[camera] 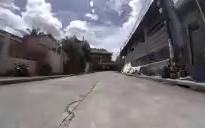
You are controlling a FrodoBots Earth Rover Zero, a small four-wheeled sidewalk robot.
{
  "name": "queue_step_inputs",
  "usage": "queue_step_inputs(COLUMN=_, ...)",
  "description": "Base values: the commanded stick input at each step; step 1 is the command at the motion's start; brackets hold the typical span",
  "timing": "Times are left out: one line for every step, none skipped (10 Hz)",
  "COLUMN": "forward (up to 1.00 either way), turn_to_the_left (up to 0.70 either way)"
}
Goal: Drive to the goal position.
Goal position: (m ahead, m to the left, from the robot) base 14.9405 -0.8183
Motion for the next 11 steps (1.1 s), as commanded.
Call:
queue_step_inputs(forward=0.70, turn_to_the_left=-0.01)
queue_step_inputs(forward=0.70, turn_to_the_left=-0.08)
queue_step_inputs(forward=0.70, turn_to_the_left=-0.18)
queue_step_inputs(forward=0.70, turn_to_the_left=-0.35)
queue_step_inputs(forward=0.70, turn_to_the_left=-0.35)
queue_step_inputs(forward=0.70, turn_to_the_left=-0.35)
queue_step_inputs(forward=0.70, turn_to_the_left=-0.35)
queue_step_inputs(forward=0.70, turn_to_the_left=-0.35)
queue_step_inputs(forward=0.70, turn_to_the_left=-0.32)
queue_step_inputs(forward=0.70, turn_to_the_left=-0.07)
queue_step_inputs(forward=0.70, turn_to_the_left=0.00)
